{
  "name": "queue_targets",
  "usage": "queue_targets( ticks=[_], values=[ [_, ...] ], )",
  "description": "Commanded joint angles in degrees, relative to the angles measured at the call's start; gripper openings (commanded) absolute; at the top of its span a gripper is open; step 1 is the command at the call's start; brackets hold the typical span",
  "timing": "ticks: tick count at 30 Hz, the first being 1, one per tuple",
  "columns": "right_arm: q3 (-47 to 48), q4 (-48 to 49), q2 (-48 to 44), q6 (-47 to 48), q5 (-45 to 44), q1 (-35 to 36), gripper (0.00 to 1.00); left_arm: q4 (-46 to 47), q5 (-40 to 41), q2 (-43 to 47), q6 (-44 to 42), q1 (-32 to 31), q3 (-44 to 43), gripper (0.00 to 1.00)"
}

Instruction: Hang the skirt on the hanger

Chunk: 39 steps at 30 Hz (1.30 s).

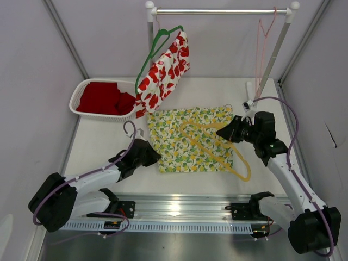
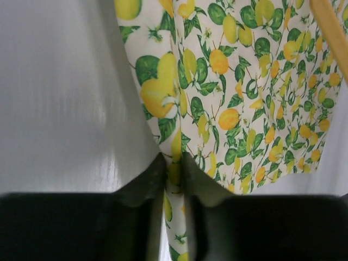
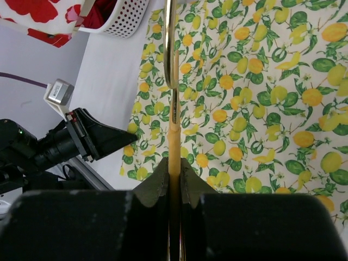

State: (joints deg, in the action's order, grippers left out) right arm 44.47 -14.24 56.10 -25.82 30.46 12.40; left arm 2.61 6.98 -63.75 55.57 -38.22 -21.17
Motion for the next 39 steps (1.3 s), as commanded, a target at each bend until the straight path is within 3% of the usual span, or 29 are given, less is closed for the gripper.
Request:
queue_targets(
  ticks=[1, 2, 4, 7, 10, 14, 17, 22, 24, 30, 32, 39],
  values=[
    [-1.14, 4.13, 0.68, -0.46, 2.50, -1.24, 0.00, 0.48, -1.01, -0.68, -3.53, 2.44, -5.09, 0.16],
    [-1.40, 4.13, 1.20, -0.28, 2.94, -1.59, 0.00, -1.62, -0.40, -0.42, -4.67, 2.79, -5.89, 0.08],
    [-1.58, 3.96, 1.47, 0.24, 3.20, -1.86, 0.00, -11.63, 3.79, -0.41, -9.32, 3.67, -11.50, 0.01],
    [-1.84, 4.13, 2.09, 0.60, 3.64, -1.94, 0.00, -21.76, 10.13, -0.94, -14.25, 4.38, -17.66, 0.00],
    [-2.19, 4.57, 2.88, 0.95, 4.34, -1.86, 0.00, -24.67, 9.55, -2.34, -17.68, 5.70, -19.08, 0.18],
    [-3.25, 6.59, 2.88, 0.78, 6.98, -1.16, 0.00, -23.44, 6.21, -2.53, -18.22, 5.79, -18.48, 0.60],
    [-5.26, 10.27, 1.65, 0.60, 8.74, 1.38, 0.00, -23.62, 5.85, 0.19, -18.22, 5.79, -17.77, 0.70],
    [-9.05, 18.36, 1.03, 0.68, 5.50, 9.29, 0.00, -26.08, 5.24, 6.87, -18.22, 5.79, -20.23, 0.72],
    [-10.89, 20.47, 2.08, 0.69, 4.00, 13.06, 0.00, -27.65, 4.27, 8.89, -18.22, 5.70, -21.63, 0.69],
    [-18.79, 38.91, 5.07, -3.53, 1.98, 21.32, 0.00, -30.55, -1.70, 13.91, -20.06, 4.47, -23.65, 0.66],
    [-18.63, 40.25, 8.65, -2.57, -0.21, 23.88, 0.00, -31.35, -3.47, 13.56, -20.24, 3.24, -23.83, 0.62],
    [-21.18, 56.32, 16.85, -7.13, 1.36, 27.67, 0.00, -32.50, -0.74, 17.59, -15.76, -3.61, -17.68, 0.58]
  ],
)
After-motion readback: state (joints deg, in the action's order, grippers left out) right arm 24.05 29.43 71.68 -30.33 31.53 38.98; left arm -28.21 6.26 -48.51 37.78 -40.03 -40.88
